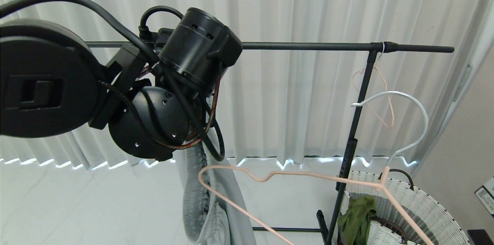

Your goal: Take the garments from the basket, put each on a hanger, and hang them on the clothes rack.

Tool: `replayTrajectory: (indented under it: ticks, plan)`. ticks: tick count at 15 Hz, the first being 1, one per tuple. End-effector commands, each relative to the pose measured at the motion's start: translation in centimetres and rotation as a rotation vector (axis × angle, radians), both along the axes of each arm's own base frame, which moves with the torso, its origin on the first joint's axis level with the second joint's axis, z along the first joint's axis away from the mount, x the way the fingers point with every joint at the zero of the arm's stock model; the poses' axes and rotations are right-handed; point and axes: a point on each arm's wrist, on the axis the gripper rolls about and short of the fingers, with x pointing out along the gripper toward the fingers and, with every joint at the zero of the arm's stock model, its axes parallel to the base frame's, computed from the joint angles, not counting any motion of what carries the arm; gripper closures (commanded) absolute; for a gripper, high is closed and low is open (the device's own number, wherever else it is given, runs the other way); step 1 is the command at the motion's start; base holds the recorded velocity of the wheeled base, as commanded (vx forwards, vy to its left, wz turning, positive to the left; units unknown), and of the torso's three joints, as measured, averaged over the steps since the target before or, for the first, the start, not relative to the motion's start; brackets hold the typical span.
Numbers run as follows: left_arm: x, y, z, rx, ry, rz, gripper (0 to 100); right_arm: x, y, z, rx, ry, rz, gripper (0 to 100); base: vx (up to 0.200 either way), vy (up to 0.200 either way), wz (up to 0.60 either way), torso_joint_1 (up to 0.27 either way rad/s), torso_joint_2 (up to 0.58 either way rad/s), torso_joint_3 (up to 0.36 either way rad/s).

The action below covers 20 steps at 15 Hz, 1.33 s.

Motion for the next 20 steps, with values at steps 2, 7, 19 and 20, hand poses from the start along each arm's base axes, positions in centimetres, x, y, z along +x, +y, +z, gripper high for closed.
replayTrajectory:
  ticks: [2, 7, 19, 20]
  plan:
    - [0.2, -0.1, -0.1, 0.001, 0.0, 0.002, 100, 1.1, 1.4, -0.6, -0.022, 0.029, -0.034, 100, 0.0, 0.0, 0.0, 0.0, 0.0, 0.0]
    - [0.5, -0.5, -0.7, -0.002, 0.004, 0.018, 100, 3.6, 5.0, -1.4, 0.001, 0.021, -0.166, 100, 0.0, 0.0, 0.0, 0.0, 0.0, 0.0]
    - [-1.0, -1.2, 0.0, -0.03, -0.01, -0.035, 100, 6.2, 9.1, -2.4, 0.054, -0.037, -0.226, 100, 0.0, 0.0, 0.0, 0.0, 0.0, 0.0]
    - [-1.5, -1.5, 0.2, -0.037, -0.014, -0.05, 100, 6.5, 9.9, -2.6, 0.056, -0.044, -0.234, 100, 0.0, 0.0, 0.0, 0.0, 0.0, 0.0]
